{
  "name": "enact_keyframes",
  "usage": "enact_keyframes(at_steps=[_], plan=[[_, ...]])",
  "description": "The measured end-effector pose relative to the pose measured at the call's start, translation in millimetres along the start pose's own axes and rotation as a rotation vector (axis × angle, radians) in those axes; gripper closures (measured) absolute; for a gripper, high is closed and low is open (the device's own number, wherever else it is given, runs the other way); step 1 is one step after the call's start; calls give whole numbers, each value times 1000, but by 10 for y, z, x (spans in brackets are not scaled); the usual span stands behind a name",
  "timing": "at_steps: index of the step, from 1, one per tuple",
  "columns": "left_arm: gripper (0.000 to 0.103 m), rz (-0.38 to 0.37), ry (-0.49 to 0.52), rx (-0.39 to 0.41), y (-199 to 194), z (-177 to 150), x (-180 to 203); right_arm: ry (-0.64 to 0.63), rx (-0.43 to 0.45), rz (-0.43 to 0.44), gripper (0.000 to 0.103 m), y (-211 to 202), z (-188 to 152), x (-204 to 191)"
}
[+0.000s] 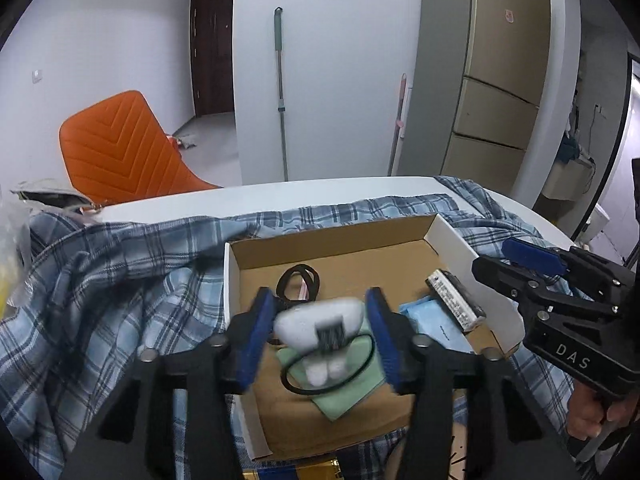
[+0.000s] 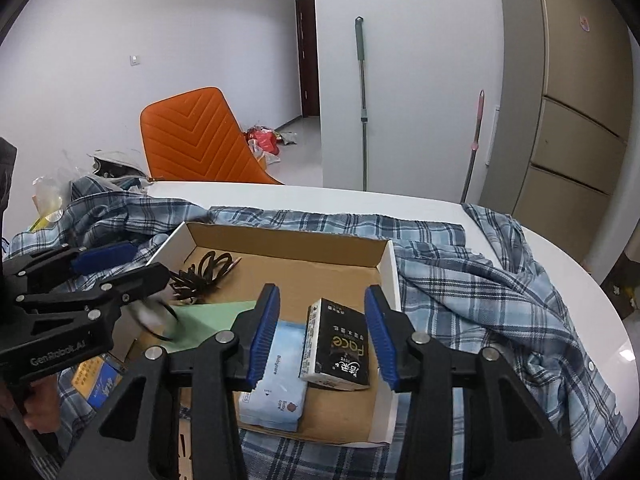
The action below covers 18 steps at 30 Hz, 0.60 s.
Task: Organize soft objects
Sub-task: 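Open both grippers to drop the tissue pack and earbud holder into the box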
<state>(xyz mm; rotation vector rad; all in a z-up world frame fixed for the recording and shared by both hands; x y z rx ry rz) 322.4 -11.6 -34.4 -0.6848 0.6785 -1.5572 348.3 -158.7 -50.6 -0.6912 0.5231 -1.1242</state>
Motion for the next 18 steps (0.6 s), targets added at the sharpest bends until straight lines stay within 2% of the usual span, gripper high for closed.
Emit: enact_keyframes(at_steps=[1,6,11,15,18], plan=[[20,-6,-6,-4,12,-11,1,-3,3,-3,60,-6,-1,2],[19,27,-15,43,-53,15,-21,-7,24,-9,59,-84,38,-8],[19,-1,-33,71,-220,109,-30,-8,62,-10,59,-257,118,-19],[19,25,-20,182,-631,229,-34,-32,135,-23,59,-564,202,-83],[19,-1,-39,247,-1005,310,-41,-66,213,-31,57,-894,231,-182]])
Point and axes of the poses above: each gripper's, at about its wrist camera, not at the fingertips, and y roughly the way its jaws point, x to its right, z to its top, the point moved 3 cm from there along y, roughly the way its jaws point, and after that the axes turned 8 degrees about -x, right-handed, at the moved point
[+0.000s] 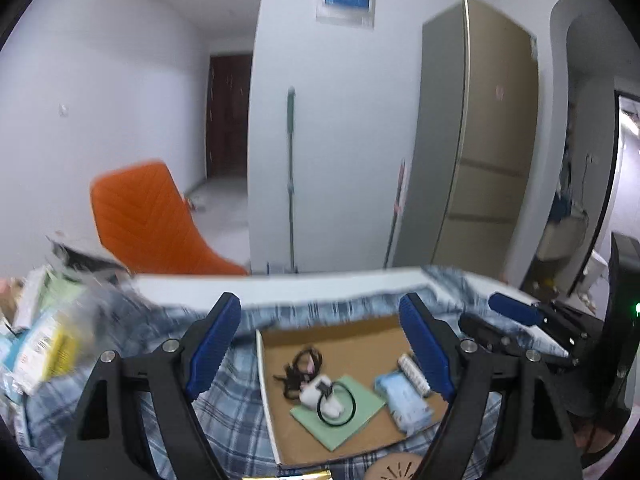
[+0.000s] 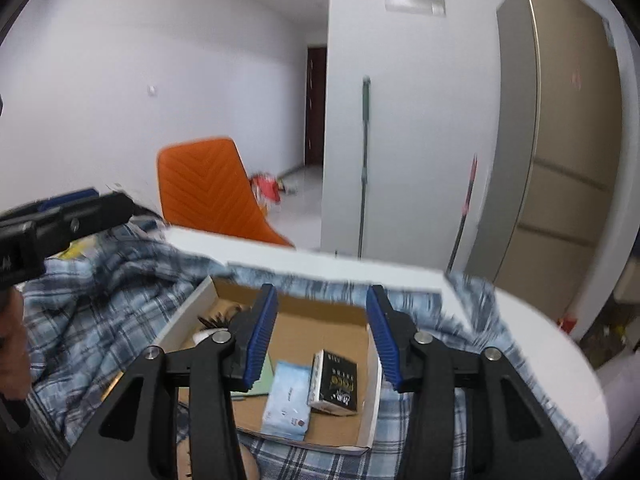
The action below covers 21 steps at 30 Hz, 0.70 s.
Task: Organize soft objects
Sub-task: 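Raise both grippers away from the box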
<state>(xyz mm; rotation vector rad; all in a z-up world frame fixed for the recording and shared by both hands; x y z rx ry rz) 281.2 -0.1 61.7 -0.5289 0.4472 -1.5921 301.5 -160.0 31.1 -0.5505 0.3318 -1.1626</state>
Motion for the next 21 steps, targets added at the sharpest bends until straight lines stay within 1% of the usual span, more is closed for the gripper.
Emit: enact_keyframes(at_steps=[1,4,6,9,11,13,17,21], plan=[[19,1,-2,27,-119,39,4,2,19,6,57,-106,28,-18],[19,41,21,120,-476,115,55,4,70,17,56,-397,83,-70],[19,50,31,161,-708,126,71,-2,109,14,55,-586,92,-124],[19,71,45,213,-1011,78,104,-6,136,38,54,-809,61,-215],[19,91,75,233,-1165,-2,154,-13,152,47,54,-919,7,-272],[19,93,88,245,-1277,-93,185,-8,169,44,54,-982,-77,-301],[19,69,59,252,-1456,-311,141,0,190,24,54,-996,-295,-378],[19,69,39,255,-1494,-547,69,1,166,34,53,-871,-500,-414]])
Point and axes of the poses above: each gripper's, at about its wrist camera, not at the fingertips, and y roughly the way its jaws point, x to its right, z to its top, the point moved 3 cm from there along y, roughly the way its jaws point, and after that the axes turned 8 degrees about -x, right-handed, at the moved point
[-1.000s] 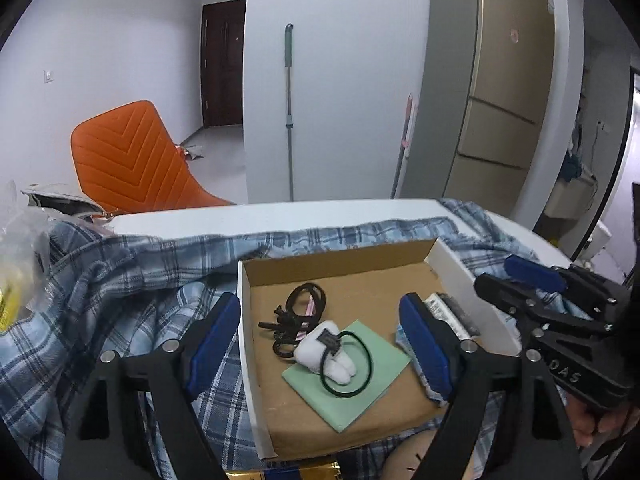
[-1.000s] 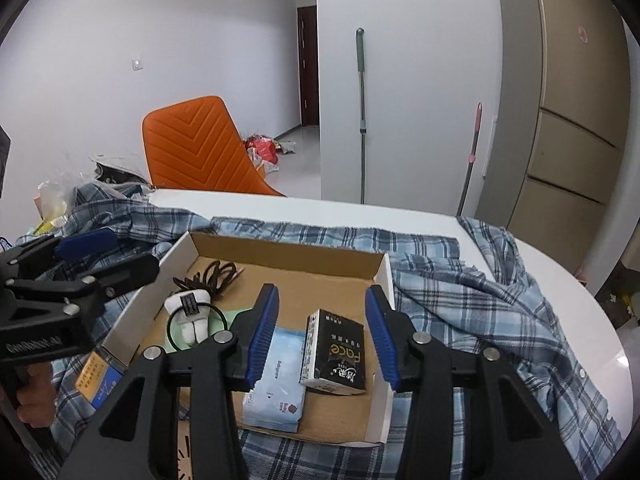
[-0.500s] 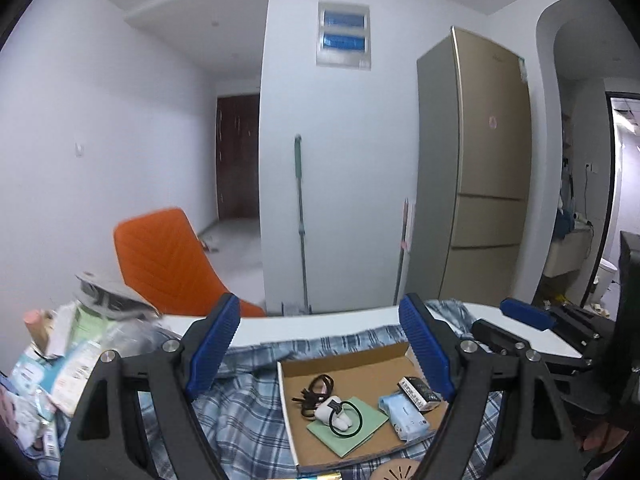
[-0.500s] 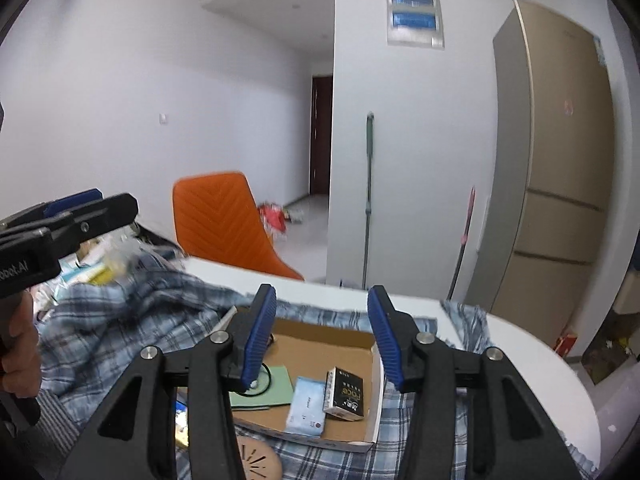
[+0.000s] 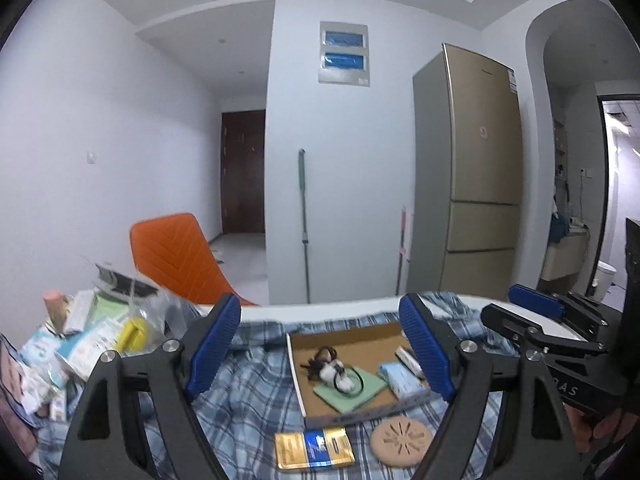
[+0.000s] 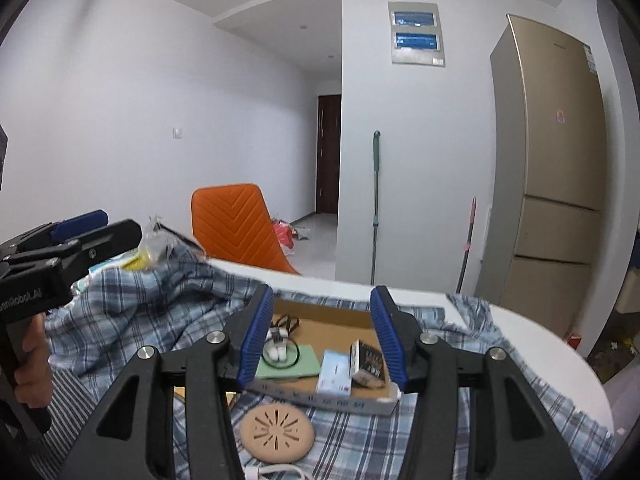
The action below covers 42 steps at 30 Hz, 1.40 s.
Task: Organize soft objects
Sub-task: 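Raise both grippers away from the box, then grasp the beige round pad with the right gripper while the left gripper grasps the gold Liqun pack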
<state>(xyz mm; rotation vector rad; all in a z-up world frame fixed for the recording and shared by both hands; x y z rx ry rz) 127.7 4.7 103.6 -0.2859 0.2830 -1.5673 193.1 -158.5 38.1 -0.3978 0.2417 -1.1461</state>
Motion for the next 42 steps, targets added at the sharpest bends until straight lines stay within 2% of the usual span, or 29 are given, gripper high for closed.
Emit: enact_keyframes(at_steps=[4,8,11,13,15,18,21,23,25,31,36,42], plan=[[19,-35,-12,-34,77,-322,-31,8,-39,24,53,148,-233,-16],[19,-27,-35,-68,273,-613,-118,-6,-99,30,53,338,-440,-60],[19,-16,-47,-95,439,-805,-202,-13,-127,46,44,402,-525,-80],[19,-10,-62,-104,544,-943,-240,-14,-147,54,44,444,-566,-88],[19,-30,-62,-146,644,-998,-242,3,-174,65,41,487,-589,-62],[16,-8,-73,-141,661,-998,-264,16,-204,77,35,547,-634,-36],[12,-10,-68,-148,679,-999,-253,4,-220,71,23,594,-645,-55],[10,-6,-64,-154,695,-988,-249,-3,-226,79,11,598,-645,-75],[0,-4,-67,-165,717,-982,-256,-13,-233,80,4,611,-649,-94],[0,-9,-82,-181,757,-991,-292,-29,-273,103,4,685,-669,-134],[0,-3,-71,-176,741,-992,-276,-74,-360,139,6,847,-761,-239],[0,6,-64,-187,763,-1008,-263,-94,-493,179,14,1093,-915,-312]])
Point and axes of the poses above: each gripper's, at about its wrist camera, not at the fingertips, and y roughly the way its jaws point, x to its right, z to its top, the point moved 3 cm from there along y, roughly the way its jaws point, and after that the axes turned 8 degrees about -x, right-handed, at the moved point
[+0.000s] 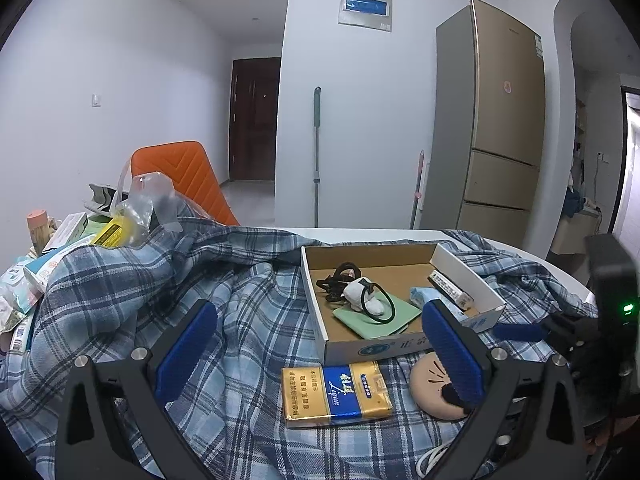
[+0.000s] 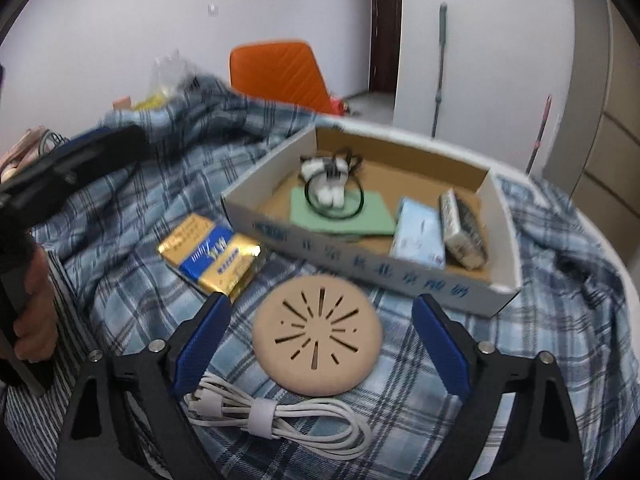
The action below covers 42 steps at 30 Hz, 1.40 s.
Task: Organize soft objects
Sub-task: 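Grasp the beige round pad with the right gripper while the left gripper grasps the gold Liqun pack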
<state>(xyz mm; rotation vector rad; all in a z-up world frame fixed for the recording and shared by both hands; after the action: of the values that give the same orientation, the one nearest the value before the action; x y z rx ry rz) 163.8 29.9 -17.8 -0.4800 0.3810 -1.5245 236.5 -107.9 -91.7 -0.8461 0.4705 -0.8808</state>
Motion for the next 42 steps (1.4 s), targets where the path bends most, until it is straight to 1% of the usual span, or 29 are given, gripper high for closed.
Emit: enact_keyframes(at_steps=[2,5,10,14,26,28,30,33,35,37,40,42], plan=[[0,3,-2,-5,11,-3,-3,15,-47,21,17,94,-9,33],[0,1,-9,-5,11,-2,-20,39,-93,31,19,186,-34,87],[0,2,-8,-7,17,-3,-16,26,-153,92,20,284,-71,66],[0,5,-1,-6,12,-6,-6,38,-159,98,20,290,-81,93],[0,-2,6,-10,21,-10,11,1,-185,47,19,347,-57,26],[0,-2,10,-12,25,-10,16,-3,-182,41,20,339,-59,19],[0,-2,8,-11,26,-10,17,-1,-147,40,24,267,-54,21],[0,25,-7,5,-6,-9,-10,22,-59,26,25,85,-35,75],[0,11,-19,9,-14,-7,-44,45,10,27,26,-62,-21,130],[0,6,-16,-12,28,-12,-43,66,78,26,26,-202,-11,170],[2,-3,-1,-64,115,-15,-24,105,193,-9,26,-448,-10,258],[3,-19,13,-130,213,-26,6,126,242,-47,26,-546,-8,293]])
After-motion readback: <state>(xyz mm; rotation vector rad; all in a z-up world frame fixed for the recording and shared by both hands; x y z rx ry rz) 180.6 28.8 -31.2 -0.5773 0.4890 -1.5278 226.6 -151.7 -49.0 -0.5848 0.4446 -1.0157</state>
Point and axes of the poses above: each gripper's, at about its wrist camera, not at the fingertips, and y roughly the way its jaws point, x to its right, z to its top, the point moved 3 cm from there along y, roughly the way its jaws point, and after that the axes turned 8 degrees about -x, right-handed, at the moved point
